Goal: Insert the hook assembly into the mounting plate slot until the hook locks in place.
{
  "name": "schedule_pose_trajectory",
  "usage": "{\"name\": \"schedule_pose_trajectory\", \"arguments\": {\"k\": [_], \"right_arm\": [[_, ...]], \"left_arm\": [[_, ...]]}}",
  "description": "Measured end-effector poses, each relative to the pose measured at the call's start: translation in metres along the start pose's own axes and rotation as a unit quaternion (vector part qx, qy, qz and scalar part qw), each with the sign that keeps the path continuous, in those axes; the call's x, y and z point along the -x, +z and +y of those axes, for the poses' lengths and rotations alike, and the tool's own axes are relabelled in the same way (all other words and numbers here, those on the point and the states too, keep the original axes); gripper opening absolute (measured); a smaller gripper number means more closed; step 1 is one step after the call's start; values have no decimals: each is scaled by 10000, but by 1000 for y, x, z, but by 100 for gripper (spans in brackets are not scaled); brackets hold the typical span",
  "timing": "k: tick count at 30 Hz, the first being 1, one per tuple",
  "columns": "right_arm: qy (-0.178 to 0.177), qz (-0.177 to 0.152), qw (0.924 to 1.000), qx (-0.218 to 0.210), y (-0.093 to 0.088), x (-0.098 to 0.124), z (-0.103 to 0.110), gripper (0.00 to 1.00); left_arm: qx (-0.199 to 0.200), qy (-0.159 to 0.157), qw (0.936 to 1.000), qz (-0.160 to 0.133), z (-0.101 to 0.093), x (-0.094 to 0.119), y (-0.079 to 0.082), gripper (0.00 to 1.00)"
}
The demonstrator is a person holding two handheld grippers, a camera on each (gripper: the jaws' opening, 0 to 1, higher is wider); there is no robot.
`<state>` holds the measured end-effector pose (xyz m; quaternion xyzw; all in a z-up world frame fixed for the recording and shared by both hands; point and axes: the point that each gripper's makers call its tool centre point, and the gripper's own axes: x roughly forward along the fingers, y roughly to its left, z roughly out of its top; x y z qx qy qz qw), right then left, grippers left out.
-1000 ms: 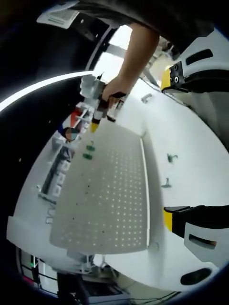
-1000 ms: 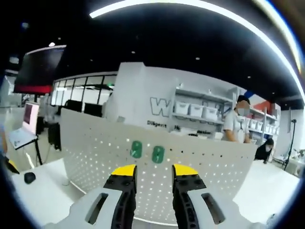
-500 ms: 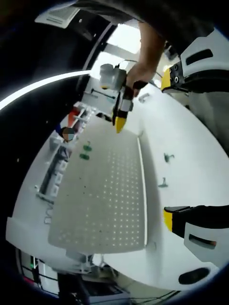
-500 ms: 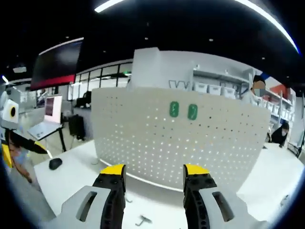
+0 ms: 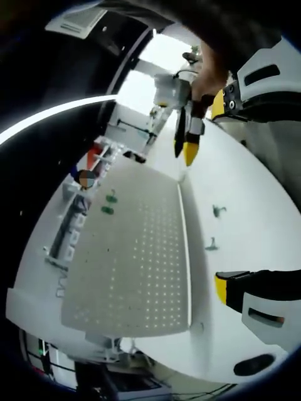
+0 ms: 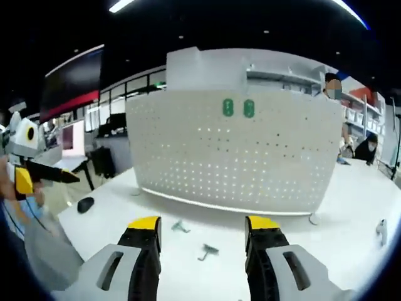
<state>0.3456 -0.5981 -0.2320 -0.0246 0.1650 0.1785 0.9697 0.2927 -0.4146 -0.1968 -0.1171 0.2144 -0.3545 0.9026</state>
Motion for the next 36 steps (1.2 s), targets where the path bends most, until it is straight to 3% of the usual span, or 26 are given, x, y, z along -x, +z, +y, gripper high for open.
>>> {"name": "schedule_pose_trajectory", "arguments": {"k": [12,21,36], "right_arm": [[213,504,9985,-55,-47,29,20,55],[258,756,9968,23,-67,44,22,55],[289,953,9950,-83,-86,60,28,54]], "left_arm": [[-9,-44,10000,45,-6,-1,-6,100],[30,-13,10000,64,-7,2,-11,100],[77,1,9999,136,-7,0,-20,100]]}}
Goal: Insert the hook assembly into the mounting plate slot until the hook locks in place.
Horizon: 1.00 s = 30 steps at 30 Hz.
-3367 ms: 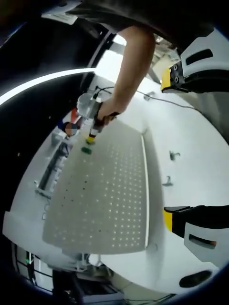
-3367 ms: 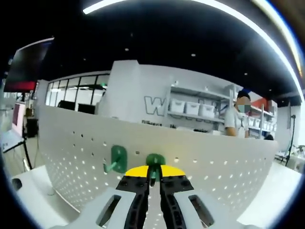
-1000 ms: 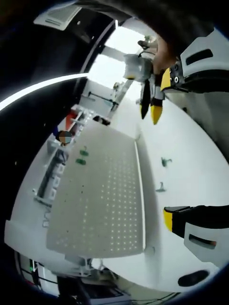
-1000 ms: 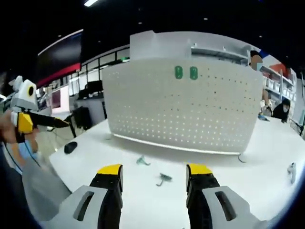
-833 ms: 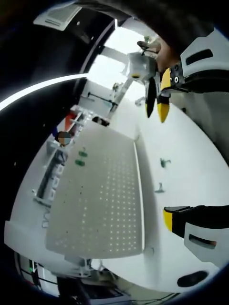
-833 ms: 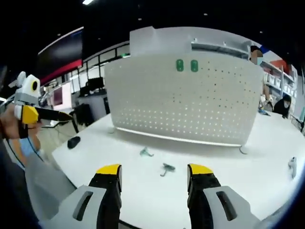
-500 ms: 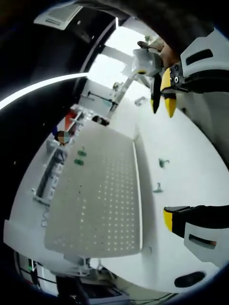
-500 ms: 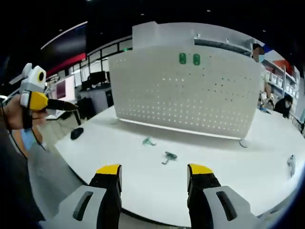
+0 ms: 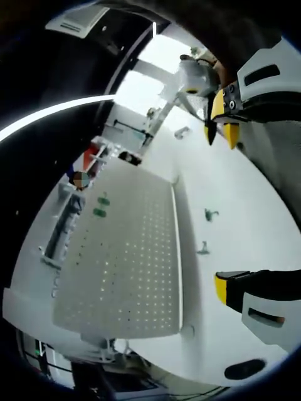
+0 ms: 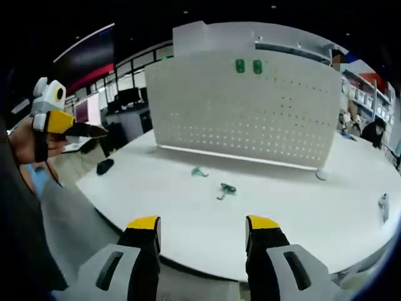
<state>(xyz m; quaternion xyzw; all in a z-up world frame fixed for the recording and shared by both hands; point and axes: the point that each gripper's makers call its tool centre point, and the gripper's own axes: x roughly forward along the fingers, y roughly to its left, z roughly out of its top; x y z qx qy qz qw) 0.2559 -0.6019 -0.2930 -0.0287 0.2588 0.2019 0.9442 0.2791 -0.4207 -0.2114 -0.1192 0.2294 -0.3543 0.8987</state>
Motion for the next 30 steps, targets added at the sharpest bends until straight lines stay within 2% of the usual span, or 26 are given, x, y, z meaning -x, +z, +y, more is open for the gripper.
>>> {"name": "schedule_pose_trajectory", "arguments": {"k": [7,16,24,30], "right_arm": [[24,32,10000,-6,0,-2,-3,54],[173,193,9995,186,2,-21,-9,53],[455,355,9969,535,4,-62,-16,52],[535,486,9949,698,1,-94,-19,51]], "left_arm": [[23,16,10000,36,1,0,-2,100],[84,81,9999,82,7,-1,-6,100],[127,146,9997,126,12,-3,-5,100],[126,151,9996,183,14,-6,-7,100]]}}
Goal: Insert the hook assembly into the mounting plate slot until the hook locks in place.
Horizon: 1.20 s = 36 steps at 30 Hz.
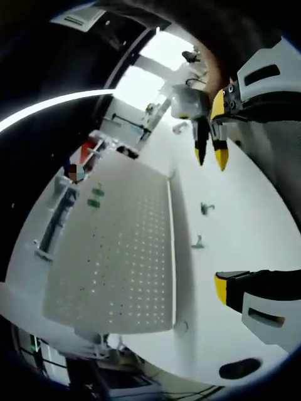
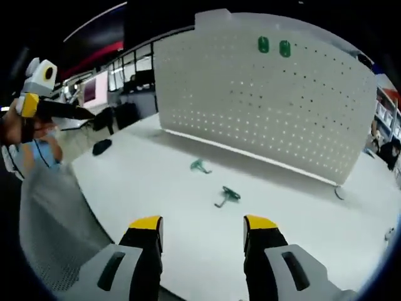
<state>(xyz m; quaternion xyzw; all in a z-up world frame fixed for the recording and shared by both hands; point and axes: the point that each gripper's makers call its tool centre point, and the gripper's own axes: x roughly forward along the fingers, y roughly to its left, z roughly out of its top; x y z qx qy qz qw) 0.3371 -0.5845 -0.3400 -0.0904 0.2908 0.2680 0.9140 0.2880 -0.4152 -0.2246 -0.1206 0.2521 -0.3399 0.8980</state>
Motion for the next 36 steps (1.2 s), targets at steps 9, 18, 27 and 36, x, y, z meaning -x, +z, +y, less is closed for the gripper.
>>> {"name": "schedule_pose_trajectory", "arguments": {"k": [9,18,27,36], "right_arm": [[311,242,9989,236,-5,-34,-3,50],[533,577,9959,444,-9,-64,-14,49],[520,928,9942,168,-20,-94,-46,45],[510,938,9942,141,-16,-104,-50,35]], "left_arm": [[38,-19,9999,144,1,-2,-8,100],[88,-6,9999,142,5,-4,-4,100],[136,55,9997,197,9,-4,-7,100],[242,152,9994,193,16,-2,-8,100]]}}
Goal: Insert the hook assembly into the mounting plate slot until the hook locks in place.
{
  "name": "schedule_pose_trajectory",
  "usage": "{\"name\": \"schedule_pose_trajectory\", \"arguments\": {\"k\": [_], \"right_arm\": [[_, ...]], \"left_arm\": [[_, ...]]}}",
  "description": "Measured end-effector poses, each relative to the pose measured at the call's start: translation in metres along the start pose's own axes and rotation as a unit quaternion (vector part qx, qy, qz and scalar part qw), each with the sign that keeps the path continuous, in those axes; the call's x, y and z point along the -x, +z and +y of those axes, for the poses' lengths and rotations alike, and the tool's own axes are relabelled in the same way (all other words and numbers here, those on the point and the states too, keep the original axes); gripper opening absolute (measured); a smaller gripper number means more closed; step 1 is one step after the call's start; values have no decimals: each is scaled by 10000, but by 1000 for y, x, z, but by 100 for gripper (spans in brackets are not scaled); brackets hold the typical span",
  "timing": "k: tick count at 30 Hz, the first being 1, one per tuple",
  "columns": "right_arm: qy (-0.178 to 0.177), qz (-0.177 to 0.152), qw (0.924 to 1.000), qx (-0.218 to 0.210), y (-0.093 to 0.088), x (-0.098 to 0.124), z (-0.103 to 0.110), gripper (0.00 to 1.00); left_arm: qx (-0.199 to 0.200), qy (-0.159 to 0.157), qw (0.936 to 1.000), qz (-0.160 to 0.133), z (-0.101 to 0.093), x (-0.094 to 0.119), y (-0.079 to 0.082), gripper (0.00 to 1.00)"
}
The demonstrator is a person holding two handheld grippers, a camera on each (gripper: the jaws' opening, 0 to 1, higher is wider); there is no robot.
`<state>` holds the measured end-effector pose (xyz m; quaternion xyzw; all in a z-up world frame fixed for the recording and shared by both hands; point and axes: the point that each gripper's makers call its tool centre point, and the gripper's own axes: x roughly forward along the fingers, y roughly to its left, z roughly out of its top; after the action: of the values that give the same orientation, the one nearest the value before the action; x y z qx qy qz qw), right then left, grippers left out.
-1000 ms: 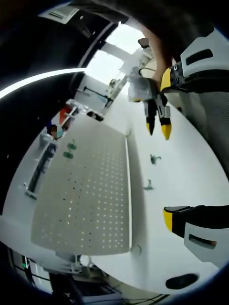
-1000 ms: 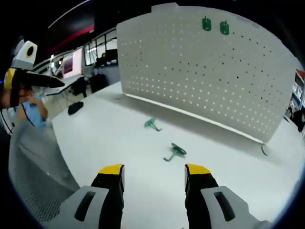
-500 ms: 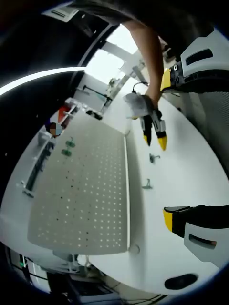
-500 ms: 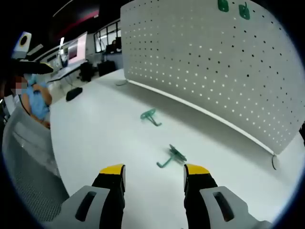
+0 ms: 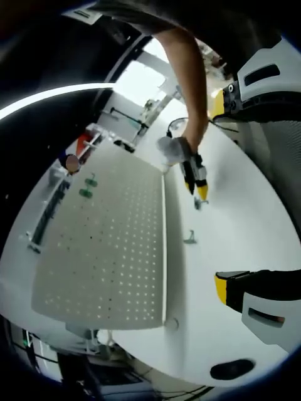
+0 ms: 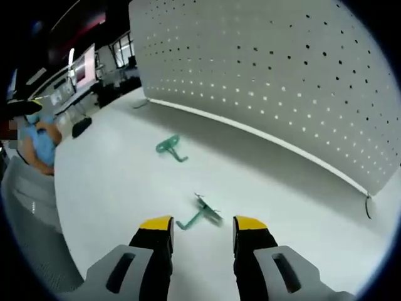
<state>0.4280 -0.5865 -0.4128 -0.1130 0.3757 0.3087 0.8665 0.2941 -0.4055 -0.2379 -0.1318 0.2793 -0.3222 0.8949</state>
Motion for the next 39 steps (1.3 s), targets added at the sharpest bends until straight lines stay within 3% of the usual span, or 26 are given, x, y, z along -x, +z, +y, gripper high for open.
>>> {"name": "schedule_pose_trajectory", "arguments": {"k": [8,18,23,28,30,39], "right_arm": [[-14,23,9998,186,11,-9,-5,28],[-18,332,9986,405,3,-18,-9,3],[-19,356,9983,458,4,-18,-9,2],[-153,343,9992,95,4,-16,-17,1],[-191,285,9994,-105,6,-13,-19,1],[-231,-39,9994,-241,25,2,-20,1]], "left_arm": [[41,-3,10000,29,0,-3,0,100],[42,4,10000,54,3,-4,1,100],[47,-14,10000,56,3,-5,1,100],[30,-28,10000,40,3,-5,3,100],[14,-25,10000,38,3,-5,4,100],[-52,-77,10000,16,-2,-5,5,100]]}}
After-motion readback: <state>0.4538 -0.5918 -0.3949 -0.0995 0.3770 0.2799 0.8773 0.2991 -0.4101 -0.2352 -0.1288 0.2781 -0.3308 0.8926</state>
